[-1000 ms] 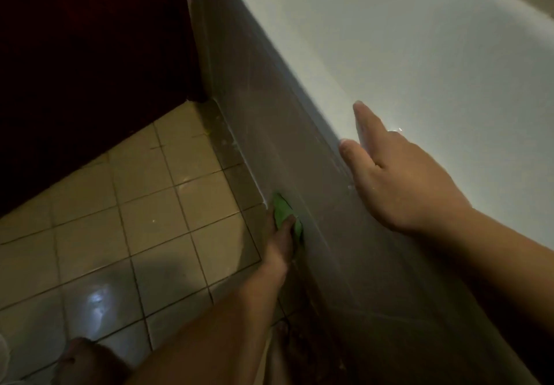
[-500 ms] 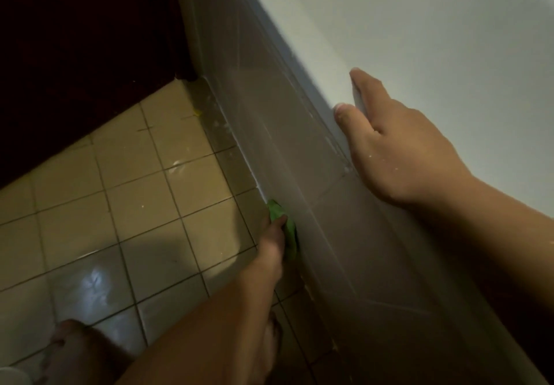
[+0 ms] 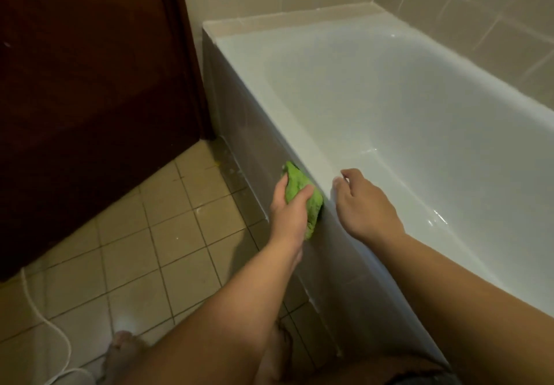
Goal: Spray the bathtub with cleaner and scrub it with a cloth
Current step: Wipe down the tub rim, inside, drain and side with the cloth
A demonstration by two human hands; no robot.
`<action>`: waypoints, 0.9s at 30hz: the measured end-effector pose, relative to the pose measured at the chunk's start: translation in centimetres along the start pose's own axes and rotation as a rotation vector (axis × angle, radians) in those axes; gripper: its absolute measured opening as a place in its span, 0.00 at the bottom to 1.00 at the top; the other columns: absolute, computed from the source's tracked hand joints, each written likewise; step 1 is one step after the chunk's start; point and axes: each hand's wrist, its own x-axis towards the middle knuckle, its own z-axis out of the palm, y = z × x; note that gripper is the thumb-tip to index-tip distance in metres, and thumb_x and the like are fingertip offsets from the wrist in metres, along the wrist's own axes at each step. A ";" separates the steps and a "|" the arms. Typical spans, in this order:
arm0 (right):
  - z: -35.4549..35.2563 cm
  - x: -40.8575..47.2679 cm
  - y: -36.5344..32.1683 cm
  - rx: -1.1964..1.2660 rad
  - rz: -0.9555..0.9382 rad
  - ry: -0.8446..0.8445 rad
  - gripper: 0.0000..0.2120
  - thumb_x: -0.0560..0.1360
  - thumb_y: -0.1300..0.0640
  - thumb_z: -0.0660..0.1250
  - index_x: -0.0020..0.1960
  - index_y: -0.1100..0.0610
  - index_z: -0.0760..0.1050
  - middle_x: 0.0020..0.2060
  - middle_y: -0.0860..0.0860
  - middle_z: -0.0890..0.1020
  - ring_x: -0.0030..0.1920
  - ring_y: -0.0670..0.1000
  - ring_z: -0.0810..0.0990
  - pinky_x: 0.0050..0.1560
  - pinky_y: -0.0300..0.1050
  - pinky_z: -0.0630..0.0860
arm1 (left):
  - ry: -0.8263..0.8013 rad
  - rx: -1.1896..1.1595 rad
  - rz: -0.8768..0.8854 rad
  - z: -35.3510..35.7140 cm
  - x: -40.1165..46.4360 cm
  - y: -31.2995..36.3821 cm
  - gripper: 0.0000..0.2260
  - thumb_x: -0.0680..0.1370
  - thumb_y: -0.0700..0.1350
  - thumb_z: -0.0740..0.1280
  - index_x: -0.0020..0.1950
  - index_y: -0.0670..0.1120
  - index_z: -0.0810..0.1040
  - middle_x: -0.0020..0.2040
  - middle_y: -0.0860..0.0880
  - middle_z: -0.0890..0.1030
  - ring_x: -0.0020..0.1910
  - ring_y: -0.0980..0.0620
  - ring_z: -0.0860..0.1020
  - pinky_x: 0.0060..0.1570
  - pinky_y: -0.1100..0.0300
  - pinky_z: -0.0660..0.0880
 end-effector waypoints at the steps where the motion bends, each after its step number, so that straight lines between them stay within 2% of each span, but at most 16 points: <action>1: -0.1 -0.5 0.2 0.007 0.003 0.011 0.20 0.86 0.46 0.49 0.70 0.54 0.69 0.66 0.57 0.78 0.63 0.60 0.76 0.58 0.52 0.71 | -0.005 -0.007 0.041 0.4 -0.7 0.9 0.29 0.75 0.48 0.74 0.75 0.59 0.73 0.65 0.52 0.81 0.62 0.51 0.80 0.67 0.47 0.76; 3: -0.1 -1.3 0.8 0.019 0.004 0.032 0.21 0.85 0.46 0.49 0.73 0.53 0.68 0.68 0.55 0.77 0.65 0.59 0.76 0.61 0.52 0.71 | -0.003 0.012 0.136 1.1 -1.8 2.6 0.28 0.78 0.44 0.74 0.75 0.58 0.72 0.67 0.53 0.80 0.64 0.53 0.79 0.68 0.50 0.76; 6: -0.2 -1.8 1.4 0.095 -0.020 0.073 0.22 0.85 0.47 0.50 0.76 0.50 0.66 0.69 0.53 0.76 0.67 0.56 0.75 0.64 0.52 0.71 | 0.024 0.220 0.362 2.3 -2.8 5.2 0.31 0.76 0.43 0.76 0.75 0.57 0.69 0.67 0.55 0.78 0.63 0.57 0.78 0.64 0.61 0.75; 8: -0.2 -1.9 1.5 0.186 -0.031 0.118 0.22 0.84 0.48 0.51 0.77 0.49 0.65 0.69 0.52 0.77 0.68 0.54 0.75 0.65 0.51 0.71 | 0.031 0.383 0.454 2.7 -2.6 6.9 0.33 0.72 0.44 0.80 0.72 0.54 0.67 0.60 0.57 0.77 0.55 0.60 0.79 0.54 0.74 0.72; 9: -0.1 -1.9 1.5 0.237 -0.034 0.155 0.22 0.84 0.49 0.52 0.77 0.48 0.64 0.69 0.52 0.77 0.68 0.53 0.75 0.65 0.51 0.71 | 0.041 0.499 0.484 2.7 -2.3 7.7 0.33 0.70 0.46 0.81 0.69 0.52 0.68 0.57 0.57 0.76 0.51 0.60 0.78 0.46 0.77 0.69; 10: 0.0 -1.8 1.5 0.286 -0.038 0.196 0.22 0.84 0.49 0.52 0.78 0.47 0.64 0.70 0.52 0.76 0.68 0.52 0.74 0.66 0.51 0.71 | 0.052 0.637 0.519 2.7 -1.6 8.5 0.32 0.68 0.48 0.82 0.66 0.50 0.70 0.55 0.56 0.76 0.49 0.58 0.76 0.43 0.74 0.67; 12: 0.2 -1.4 1.6 0.358 -0.059 0.263 0.23 0.84 0.48 0.54 0.79 0.43 0.62 0.71 0.50 0.73 0.69 0.50 0.73 0.69 0.52 0.70 | 0.022 0.867 0.580 2.3 0.3 10.0 0.29 0.65 0.52 0.83 0.62 0.50 0.76 0.56 0.54 0.74 0.53 0.55 0.75 0.47 0.70 0.65; 14: 0.5 -0.4 1.4 0.373 -0.102 0.281 0.25 0.83 0.46 0.57 0.79 0.39 0.59 0.72 0.46 0.69 0.71 0.47 0.70 0.70 0.51 0.71 | -0.089 0.986 0.609 1.8 2.4 11.4 0.28 0.64 0.55 0.83 0.62 0.54 0.81 0.58 0.53 0.75 0.57 0.55 0.75 0.56 0.69 0.66; 16: 0.6 1.1 0.7 0.352 -0.161 0.319 0.27 0.81 0.43 0.62 0.79 0.36 0.59 0.73 0.45 0.66 0.73 0.45 0.65 0.70 0.49 0.70 | -0.261 1.072 0.592 1.5 4.0 12.9 0.28 0.64 0.57 0.83 0.63 0.58 0.82 0.57 0.55 0.79 0.57 0.57 0.77 0.59 0.65 0.70; 18: 0.9 2.8 -0.6 0.297 -0.223 0.353 0.30 0.78 0.38 0.64 0.78 0.36 0.61 0.77 0.44 0.61 0.77 0.46 0.59 0.70 0.45 0.65 | -0.440 1.031 0.543 1.0 5.8 14.3 0.27 0.64 0.53 0.83 0.61 0.59 0.80 0.55 0.57 0.83 0.53 0.60 0.80 0.56 0.61 0.76; 20: 1.2 4.5 -1.9 0.234 -0.264 0.340 0.32 0.74 0.33 0.61 0.77 0.37 0.64 0.79 0.42 0.58 0.79 0.46 0.54 0.71 0.46 0.61 | -0.617 0.908 0.445 0.1 8.2 15.4 0.28 0.64 0.48 0.83 0.61 0.55 0.77 0.54 0.55 0.85 0.46 0.57 0.82 0.50 0.59 0.78; 21: 1.4 5.1 -2.4 0.199 -0.285 0.324 0.33 0.73 0.32 0.61 0.77 0.39 0.66 0.79 0.42 0.60 0.79 0.46 0.55 0.73 0.47 0.62 | -0.701 0.856 0.395 -0.3 9.4 15.9 0.29 0.63 0.47 0.82 0.61 0.54 0.76 0.54 0.54 0.85 0.44 0.56 0.80 0.49 0.59 0.79; 23: 2.0 5.6 -2.6 0.125 -0.333 0.295 0.35 0.72 0.32 0.63 0.76 0.42 0.67 0.75 0.44 0.68 0.76 0.48 0.63 0.73 0.54 0.68 | -0.828 0.775 0.325 -1.1 11.6 16.6 0.27 0.63 0.47 0.80 0.60 0.49 0.78 0.55 0.50 0.85 0.47 0.54 0.82 0.52 0.59 0.80; 25: 2.3 5.7 -2.4 0.078 -0.358 0.292 0.37 0.71 0.31 0.66 0.77 0.42 0.66 0.69 0.46 0.73 0.70 0.50 0.68 0.68 0.55 0.73 | -0.808 0.751 0.355 -1.3 13.2 17.0 0.19 0.68 0.44 0.77 0.58 0.46 0.81 0.53 0.48 0.86 0.53 0.51 0.84 0.58 0.55 0.80; 27: 2.4 5.5 -2.4 0.035 -0.350 0.287 0.40 0.71 0.30 0.69 0.79 0.40 0.62 0.67 0.47 0.73 0.68 0.50 0.69 0.64 0.51 0.73 | -0.618 0.904 0.488 -1.2 14.7 16.8 0.12 0.72 0.47 0.71 0.54 0.53 0.85 0.52 0.53 0.86 0.54 0.52 0.83 0.61 0.49 0.78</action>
